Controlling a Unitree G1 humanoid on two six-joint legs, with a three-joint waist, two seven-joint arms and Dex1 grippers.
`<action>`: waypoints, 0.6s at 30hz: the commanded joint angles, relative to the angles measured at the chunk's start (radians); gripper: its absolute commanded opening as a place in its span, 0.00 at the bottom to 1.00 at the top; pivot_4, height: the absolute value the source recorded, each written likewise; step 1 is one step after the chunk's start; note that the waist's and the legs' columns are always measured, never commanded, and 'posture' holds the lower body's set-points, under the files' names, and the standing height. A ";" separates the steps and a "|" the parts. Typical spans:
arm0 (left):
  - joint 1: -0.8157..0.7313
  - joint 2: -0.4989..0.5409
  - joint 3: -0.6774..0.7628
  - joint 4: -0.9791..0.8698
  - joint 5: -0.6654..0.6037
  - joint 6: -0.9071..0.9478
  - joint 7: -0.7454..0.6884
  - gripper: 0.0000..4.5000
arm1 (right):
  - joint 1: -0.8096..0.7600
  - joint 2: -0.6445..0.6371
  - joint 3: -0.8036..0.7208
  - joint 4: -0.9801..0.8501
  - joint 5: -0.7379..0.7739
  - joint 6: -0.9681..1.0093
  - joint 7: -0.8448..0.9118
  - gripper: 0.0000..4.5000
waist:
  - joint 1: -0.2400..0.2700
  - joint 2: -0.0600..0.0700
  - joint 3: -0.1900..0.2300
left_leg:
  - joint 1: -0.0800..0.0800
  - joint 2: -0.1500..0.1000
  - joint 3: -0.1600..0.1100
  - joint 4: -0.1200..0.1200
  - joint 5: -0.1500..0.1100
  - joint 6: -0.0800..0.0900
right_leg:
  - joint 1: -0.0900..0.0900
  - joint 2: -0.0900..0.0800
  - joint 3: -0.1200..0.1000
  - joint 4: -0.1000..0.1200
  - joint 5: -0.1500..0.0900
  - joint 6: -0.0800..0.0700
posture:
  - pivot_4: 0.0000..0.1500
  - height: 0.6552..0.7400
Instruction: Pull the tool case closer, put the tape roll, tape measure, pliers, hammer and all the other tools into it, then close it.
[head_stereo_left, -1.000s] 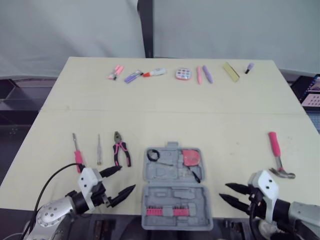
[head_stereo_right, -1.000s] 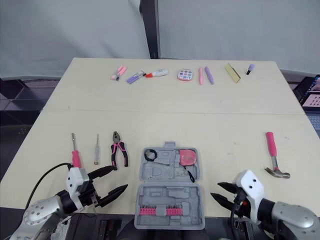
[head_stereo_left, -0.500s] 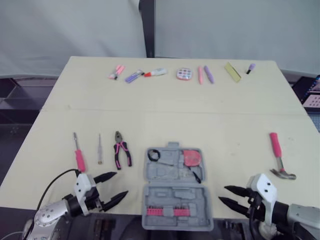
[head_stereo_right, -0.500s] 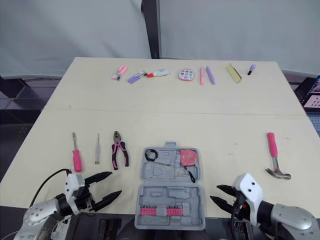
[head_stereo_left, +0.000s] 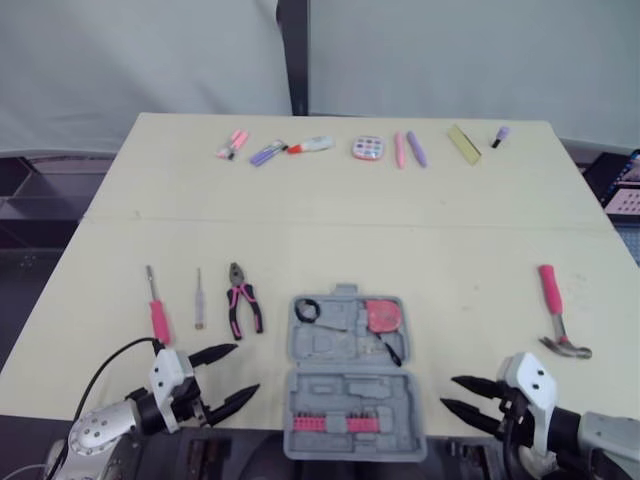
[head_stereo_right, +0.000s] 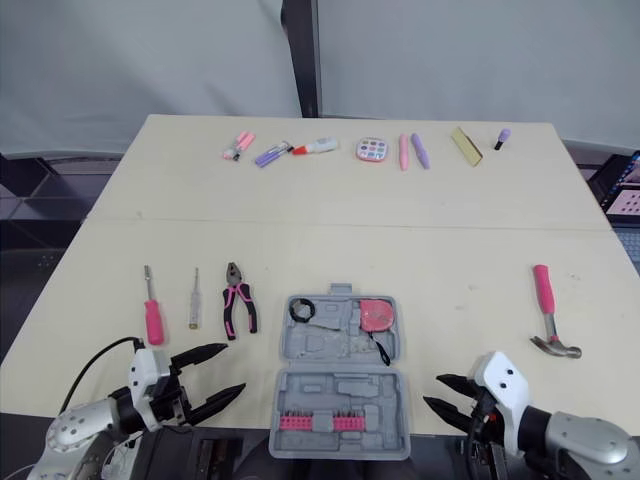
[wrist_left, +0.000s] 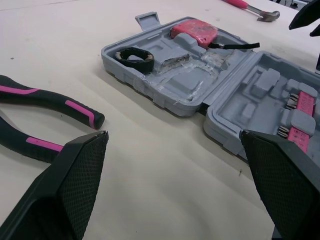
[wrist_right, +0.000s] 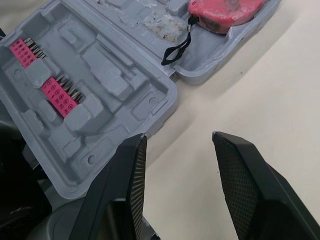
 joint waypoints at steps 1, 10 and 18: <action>0.010 0.006 -0.003 -0.020 0.003 -0.020 -0.012 1.00 | 0.014 -0.006 -0.025 0.002 0.005 -0.027 0.016 0.49 | 0.000 0.000 0.000 | 0.000 0.000 0.000 0.000 0.000 0.000 | 0.000 0.000 0.000 0.000 0.000 0.000 | 1.00 0.69; 0.010 0.001 0.004 -0.029 -0.011 -0.007 -0.008 1.00 | 0.014 -0.006 -0.029 0.007 0.012 -0.033 0.018 0.49 | 0.000 0.000 0.000 | 0.000 0.000 0.000 0.000 0.000 0.000 | 0.000 0.000 0.000 0.000 0.000 0.000 | 1.00 0.69; 0.101 -0.055 0.072 -0.419 -0.160 0.369 0.325 1.00 | -0.010 -0.054 -0.088 0.008 0.079 0.033 0.050 0.99 | -0.001 -0.001 0.000 | 0.000 0.000 0.000 0.000 0.000 0.000 | 0.000 0.000 0.001 0.000 0.000 0.000 | 1.00 0.69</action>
